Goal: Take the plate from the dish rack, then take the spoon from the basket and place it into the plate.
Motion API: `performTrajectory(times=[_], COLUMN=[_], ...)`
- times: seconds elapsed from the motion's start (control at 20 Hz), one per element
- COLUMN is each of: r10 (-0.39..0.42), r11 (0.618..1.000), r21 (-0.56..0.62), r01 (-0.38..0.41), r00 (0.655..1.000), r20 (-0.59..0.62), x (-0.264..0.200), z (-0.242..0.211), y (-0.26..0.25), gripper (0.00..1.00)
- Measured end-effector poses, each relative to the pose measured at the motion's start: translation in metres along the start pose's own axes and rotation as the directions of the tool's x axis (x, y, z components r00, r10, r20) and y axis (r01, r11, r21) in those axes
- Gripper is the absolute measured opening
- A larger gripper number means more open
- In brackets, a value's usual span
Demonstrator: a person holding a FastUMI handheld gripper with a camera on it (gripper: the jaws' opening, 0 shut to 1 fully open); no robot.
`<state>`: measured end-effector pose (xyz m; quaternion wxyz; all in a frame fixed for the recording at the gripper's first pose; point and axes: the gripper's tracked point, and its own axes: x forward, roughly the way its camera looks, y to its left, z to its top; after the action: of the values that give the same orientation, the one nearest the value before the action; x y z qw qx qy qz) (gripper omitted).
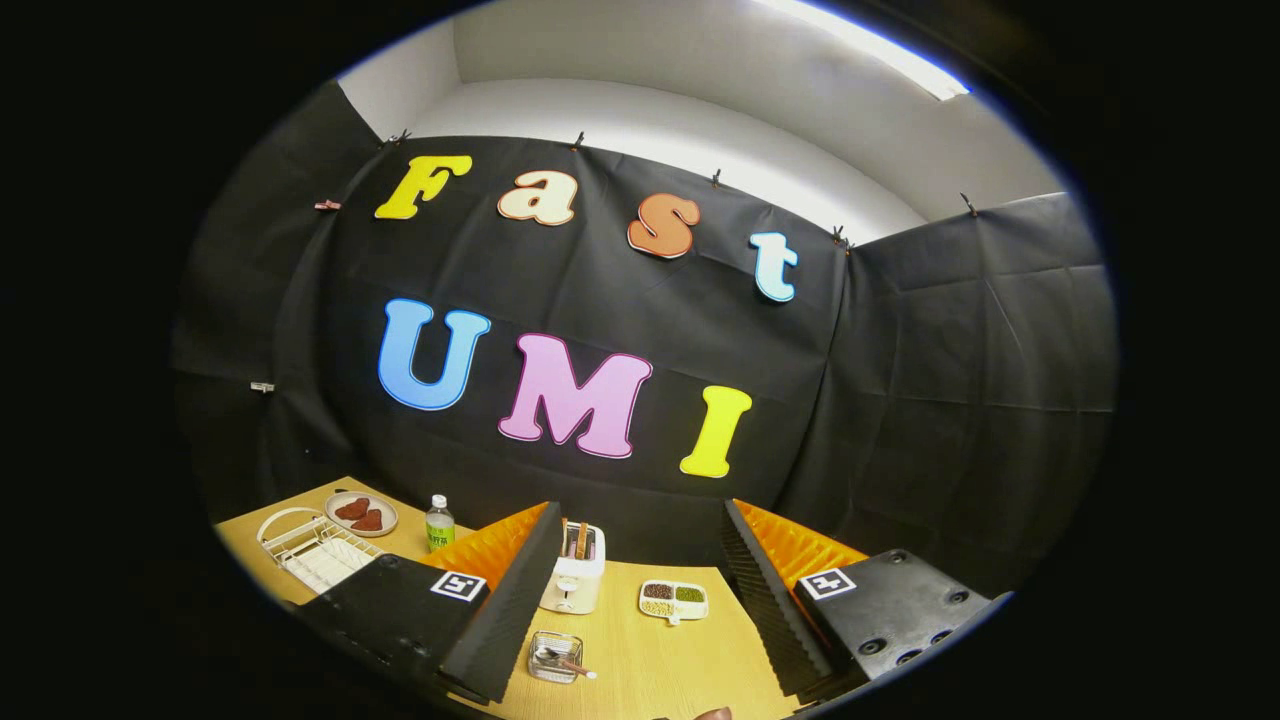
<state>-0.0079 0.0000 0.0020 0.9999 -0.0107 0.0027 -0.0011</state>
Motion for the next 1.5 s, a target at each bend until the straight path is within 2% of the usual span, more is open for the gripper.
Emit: performTrajectory(times=[1.05, 1.25, 1.5], r10=[0.004, 0.036, 0.129], r11=[1.000, 0.999, 0.990], r21=[0.015, 0.036, 0.068], r01=[-0.004, -0.035, -0.124], r00=[1.000, 0.999, 0.989], r20=[-0.007, -0.025, -0.068], x=[0.001, 0.005, 0.023], z=[-0.006, -0.010, -0.010], y=[-0.001, 0.008, 0.044], gripper=[0.97, 0.97, 0.97])
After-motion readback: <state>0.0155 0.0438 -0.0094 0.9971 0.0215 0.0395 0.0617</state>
